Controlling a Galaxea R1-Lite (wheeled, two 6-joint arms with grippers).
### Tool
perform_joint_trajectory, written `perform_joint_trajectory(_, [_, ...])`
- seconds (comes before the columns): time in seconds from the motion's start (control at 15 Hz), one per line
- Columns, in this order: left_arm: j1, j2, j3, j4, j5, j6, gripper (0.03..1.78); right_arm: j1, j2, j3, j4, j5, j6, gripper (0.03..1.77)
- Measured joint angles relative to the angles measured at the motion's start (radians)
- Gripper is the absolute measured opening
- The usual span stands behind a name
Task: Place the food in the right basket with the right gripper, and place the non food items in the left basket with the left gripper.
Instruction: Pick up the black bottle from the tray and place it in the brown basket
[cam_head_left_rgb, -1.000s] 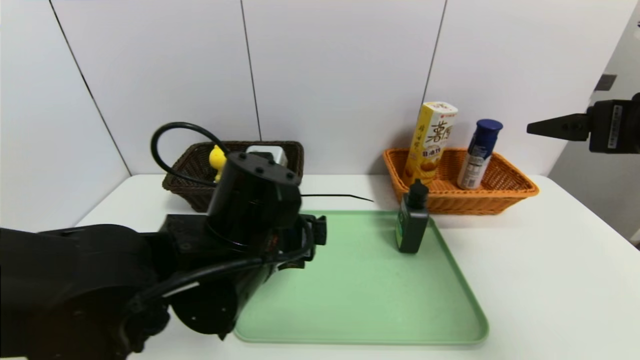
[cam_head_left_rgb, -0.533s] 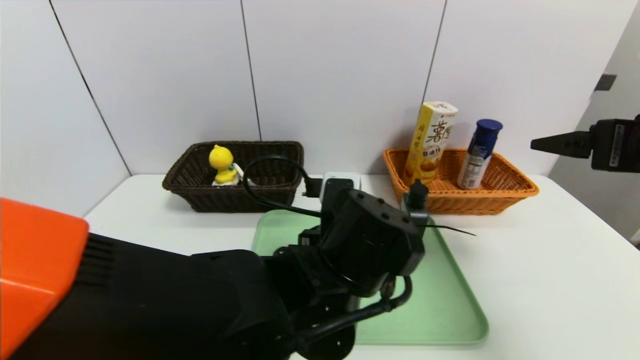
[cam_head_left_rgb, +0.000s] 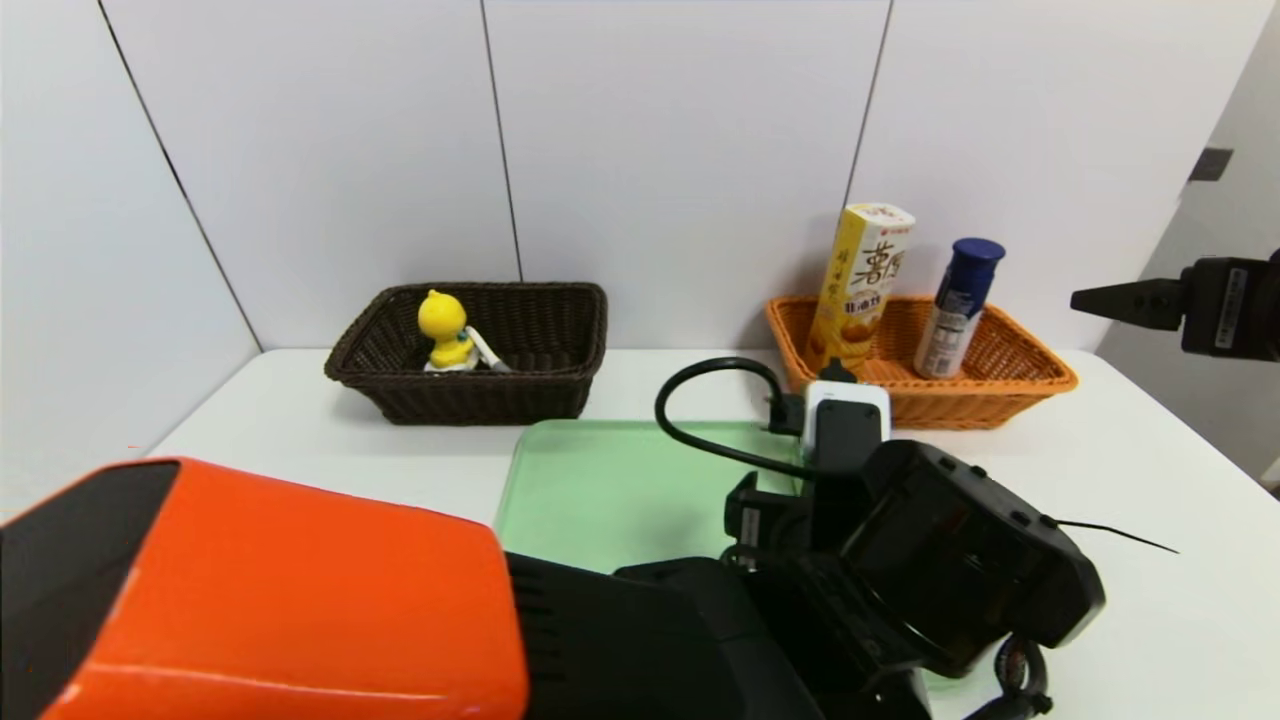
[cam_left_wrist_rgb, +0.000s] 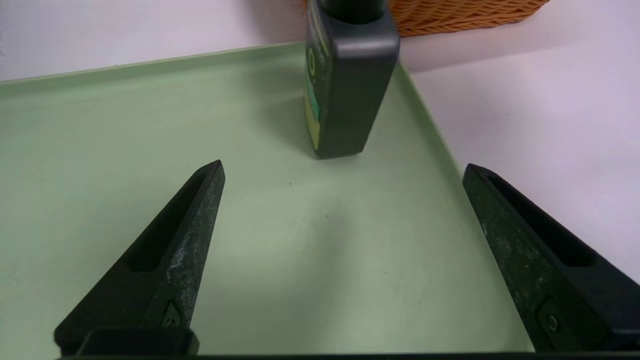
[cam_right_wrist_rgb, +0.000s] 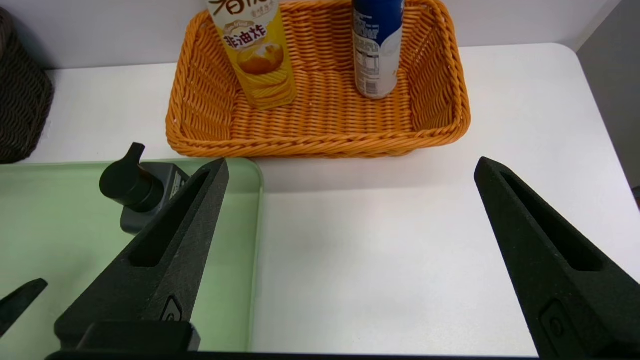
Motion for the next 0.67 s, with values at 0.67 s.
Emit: perform_joint_trajectory(0.67, [-0.007, 0.211, -0.291, 0.138, 0.079, 0.011, 1.69, -0.039, 0.008, 0.022, -0.004, 0.07, 0.025, 1.69])
